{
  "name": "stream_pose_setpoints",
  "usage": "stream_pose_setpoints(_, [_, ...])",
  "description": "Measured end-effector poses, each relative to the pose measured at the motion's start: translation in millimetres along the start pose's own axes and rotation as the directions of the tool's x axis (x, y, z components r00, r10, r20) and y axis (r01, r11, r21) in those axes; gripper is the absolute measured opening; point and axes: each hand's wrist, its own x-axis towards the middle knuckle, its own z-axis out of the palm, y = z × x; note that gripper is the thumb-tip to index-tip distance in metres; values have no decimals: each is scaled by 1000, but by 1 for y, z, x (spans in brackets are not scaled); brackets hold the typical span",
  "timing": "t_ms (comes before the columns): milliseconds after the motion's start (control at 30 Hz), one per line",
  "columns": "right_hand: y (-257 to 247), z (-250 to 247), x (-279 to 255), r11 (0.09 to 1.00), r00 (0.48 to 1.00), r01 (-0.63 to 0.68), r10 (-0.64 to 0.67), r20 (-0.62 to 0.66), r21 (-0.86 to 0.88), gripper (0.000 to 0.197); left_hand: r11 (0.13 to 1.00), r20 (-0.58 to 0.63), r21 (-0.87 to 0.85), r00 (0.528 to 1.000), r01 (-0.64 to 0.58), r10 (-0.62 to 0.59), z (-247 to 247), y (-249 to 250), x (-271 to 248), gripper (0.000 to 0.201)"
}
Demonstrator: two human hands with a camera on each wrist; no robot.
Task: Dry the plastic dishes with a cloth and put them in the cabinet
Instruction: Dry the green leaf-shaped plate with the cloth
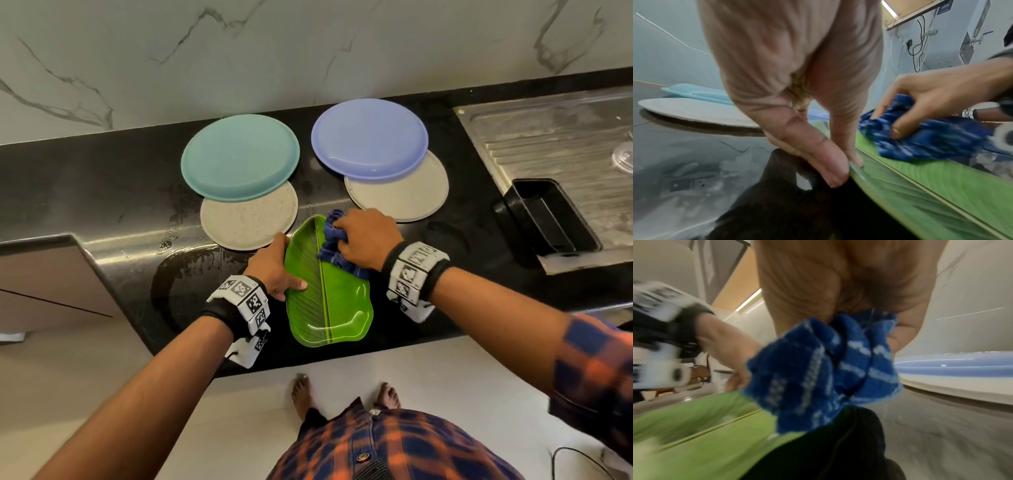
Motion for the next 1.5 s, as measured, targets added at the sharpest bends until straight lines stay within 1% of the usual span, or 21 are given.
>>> stream_pose_setpoints(67, [5, -4, -26, 1000, 997, 25, -25, 75, -2, 19, 1000, -14, -12, 1000, -21, 21, 2, -3, 0, 79])
stream_pose_setpoints(133, [6, -2, -63, 997, 989, 77, -78, 126, 11, 21, 1000, -27, -17, 999, -23, 23, 3, -4, -1, 80])
stream_pose_setpoints(233, [-6, 3, -111, 989, 969, 150, -146, 199, -7, 23, 1000, -33, -22, 999, -16, 16, 4, -3, 0, 78])
stream_pose_setpoints(300, [-14, 4, -123, 984, 954, 175, -172, 247, 9, 23, 1000, -31, -20, 999, -12, 11, 4, -2, 0, 79])
stream_pose_setpoints(367, [-13, 0, -121, 987, 956, 139, -155, 249, 83, 25, 1000, -32, -10, 999, -16, 15, 4, -1, -1, 80])
stream_pose_setpoints(433, [-3, -6, -113, 975, 971, 85, -127, 204, 205, 27, 1000, -45, -8, 999, -20, 20, 4, -2, -2, 82])
stream_pose_setpoints(500, [13, -18, -110, 950, 990, 32, -73, 122, 312, 33, 1000, -63, -13, 998, -21, 20, 6, -2, -3, 84])
stream_pose_setpoints(567, [39, -34, -108, 923, 1000, -26, 30, -5, 384, 34, 1000, -75, -19, 997, -20, 18, 7, -3, -5, 84])
stream_pose_setpoints(600, [57, -44, -106, 906, 993, -58, 97, -72, 419, 33, 1000, -80, -16, 997, -17, 16, 7, -2, -5, 83])
stream_pose_setpoints(667, [100, -68, -109, 873, 953, -119, 234, -192, 472, 34, 1000, -85, -13, 996, -3, 2, 8, -1, -5, 79])
stream_pose_setpoints(767, [174, -102, -118, 867, 858, -206, 383, -341, 454, 38, 999, -86, -6, 996, 31, -31, 8, 1, -5, 72])
stream_pose_setpoints(833, [222, -116, -125, 849, 788, -295, 476, -391, 438, 39, 999, -93, -15, 994, 49, -50, 8, 1, -3, 70])
stream_pose_setpoints(867, [246, -119, -128, 826, 761, -340, 523, -385, 449, 39, 998, -96, -23, 994, 54, -56, 9, 2, -2, 70])
stream_pose_setpoints(900, [267, -117, -130, 805, 747, -378, 557, -363, 457, 39, 998, -97, -31, 993, 62, -65, 10, 1, -2, 69])
stream_pose_setpoints(933, [285, -113, -130, 788, 745, -422, 583, -324, 448, 38, 996, -102, -42, 992, 73, -77, 11, 0, -2, 67])
stream_pose_setpoints(1033, [317, -88, -126, 757, 767, -503, 613, -189, 417, 38, 991, -120, -70, 985, 117, -125, 13, 1, -1, 63])
stream_pose_setpoints(1133, [323, -53, -114, 752, 807, -502, 585, -82, 426, 37, 986, -104, -76, 983, 146, -153, 12, 2, -1, 63])
stream_pose_setpoints(1233, [330, -22, -107, 752, 810, -538, 586, -14, 382, 41, 985, -102, -77, 981, 157, -164, 11, 3, 0, 61])
stream_pose_setpoints(1367, [348, -10, -105, 759, 816, -539, 577, 5, 366, 46, 985, -104, -71, 981, 159, -166, 11, 1, 1, 57])
stream_pose_setpoints(1500, [358, -12, -105, 764, 823, -522, 568, -10, 378, 46, 984, -71, -75, 984, 160, -166, 10, 2, 2, 55])
